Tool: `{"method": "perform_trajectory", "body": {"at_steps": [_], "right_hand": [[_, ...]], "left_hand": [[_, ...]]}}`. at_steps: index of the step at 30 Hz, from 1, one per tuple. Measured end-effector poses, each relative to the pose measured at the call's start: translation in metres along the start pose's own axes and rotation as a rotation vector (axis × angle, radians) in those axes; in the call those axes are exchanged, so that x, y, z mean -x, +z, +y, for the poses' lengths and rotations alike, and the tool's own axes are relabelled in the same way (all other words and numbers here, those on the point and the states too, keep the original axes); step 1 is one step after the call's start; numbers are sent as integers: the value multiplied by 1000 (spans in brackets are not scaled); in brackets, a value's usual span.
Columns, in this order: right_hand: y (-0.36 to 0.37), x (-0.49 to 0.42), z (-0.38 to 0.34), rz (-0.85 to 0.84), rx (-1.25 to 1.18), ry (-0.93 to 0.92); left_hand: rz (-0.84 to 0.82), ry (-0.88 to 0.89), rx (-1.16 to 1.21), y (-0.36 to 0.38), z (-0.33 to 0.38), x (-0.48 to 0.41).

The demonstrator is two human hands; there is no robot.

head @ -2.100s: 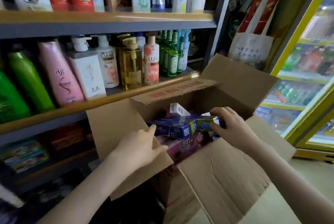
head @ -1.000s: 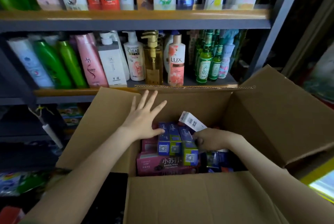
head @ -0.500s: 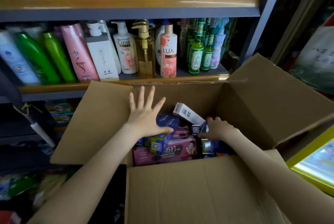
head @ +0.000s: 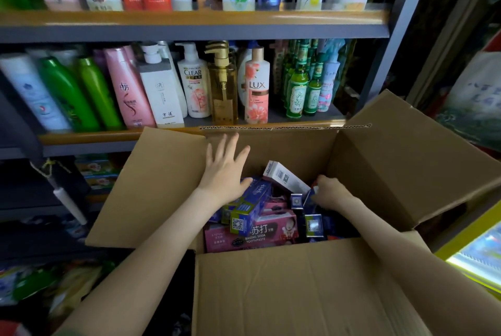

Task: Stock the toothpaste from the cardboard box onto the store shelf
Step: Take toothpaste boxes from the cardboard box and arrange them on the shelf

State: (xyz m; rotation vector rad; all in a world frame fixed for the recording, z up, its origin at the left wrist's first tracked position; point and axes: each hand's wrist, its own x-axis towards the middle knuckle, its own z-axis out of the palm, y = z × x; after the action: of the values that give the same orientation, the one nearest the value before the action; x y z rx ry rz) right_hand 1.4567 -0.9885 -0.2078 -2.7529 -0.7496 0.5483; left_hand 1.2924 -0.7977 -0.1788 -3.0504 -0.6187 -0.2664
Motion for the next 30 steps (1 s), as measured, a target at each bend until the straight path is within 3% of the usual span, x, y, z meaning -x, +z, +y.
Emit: {"method": "perform_trajectory", "body": {"at_steps": [3,5,9,12,15,23,28,30], "right_hand": [[-30,13,-2,302,-203,6],[-52,26,-5,486,-343,-91],[-77,42,-18,590,-690,-252],[-69,32,-32,502,-1030,-141],[-54,23,-46,296,-1370,14],[-37,5,-73,64,-1762,14],[-25,-11,-72,-109,-1905,-67],[-20,-23,-66,-153,-1851,-38]], "left_hand": [[103,-8,110,-5,-6,-6],[152,18,161,-9,-8,-12],[119,67,239,-14,-12,-25],[31,115,344,-18,-15,-31],[23,111,487,-23,-28,-32],[-57,193,349,-28,-71,-32],[-24,162,233,-23,-79,-35],[-32,142,245,-19,-79,-35]]}}
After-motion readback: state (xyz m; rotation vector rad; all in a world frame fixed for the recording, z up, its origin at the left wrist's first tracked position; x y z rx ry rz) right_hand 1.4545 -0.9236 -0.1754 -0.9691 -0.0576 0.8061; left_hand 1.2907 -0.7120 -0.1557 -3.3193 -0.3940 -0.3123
